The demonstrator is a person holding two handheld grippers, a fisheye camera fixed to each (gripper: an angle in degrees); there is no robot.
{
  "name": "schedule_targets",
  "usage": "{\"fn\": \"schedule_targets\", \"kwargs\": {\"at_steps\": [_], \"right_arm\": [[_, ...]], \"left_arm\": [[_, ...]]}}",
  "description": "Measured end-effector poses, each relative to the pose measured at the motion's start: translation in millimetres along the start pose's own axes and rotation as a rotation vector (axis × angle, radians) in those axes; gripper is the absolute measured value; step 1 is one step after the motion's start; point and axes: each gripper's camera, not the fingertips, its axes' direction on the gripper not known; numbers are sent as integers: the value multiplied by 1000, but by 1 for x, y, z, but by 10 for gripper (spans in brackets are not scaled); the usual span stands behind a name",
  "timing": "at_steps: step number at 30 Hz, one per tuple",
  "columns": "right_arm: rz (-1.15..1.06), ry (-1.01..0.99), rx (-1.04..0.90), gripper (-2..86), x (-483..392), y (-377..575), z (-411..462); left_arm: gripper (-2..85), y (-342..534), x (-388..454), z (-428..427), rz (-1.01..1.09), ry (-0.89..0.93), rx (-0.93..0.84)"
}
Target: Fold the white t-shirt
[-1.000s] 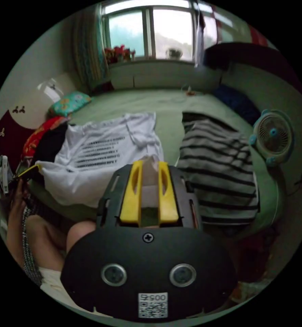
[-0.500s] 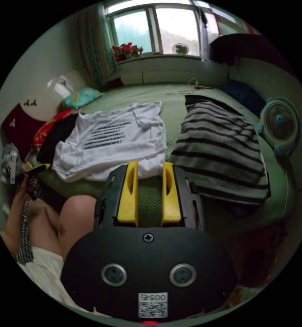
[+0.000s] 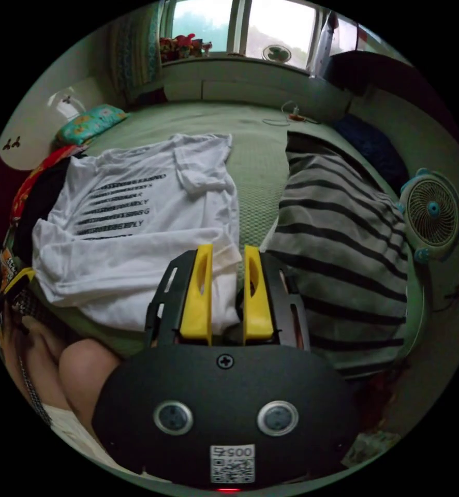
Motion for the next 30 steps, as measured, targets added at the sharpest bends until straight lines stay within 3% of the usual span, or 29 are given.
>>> {"fn": "schedule_targets", "kwargs": {"at_steps": [3, 8, 18, 27, 30], "right_arm": [[3, 13, -49, 47, 3, -7, 24], [29, 3, 60, -13, 5, -2, 16], [-3, -33, 107, -16, 9, 16, 10], [-26, -63, 97, -16, 19, 31, 35], [-39, -59, 98, -16, 24, 34, 45]], "left_arm": [[136, 1, -4, 1, -5, 5, 4], [138, 0, -10, 7, -17, -4, -10], [87, -3, -1, 14, 51, -47, 21], [118, -17, -2, 34, 30, -11, -22], [89, -21, -4, 41, 10, -40, -24]]}}
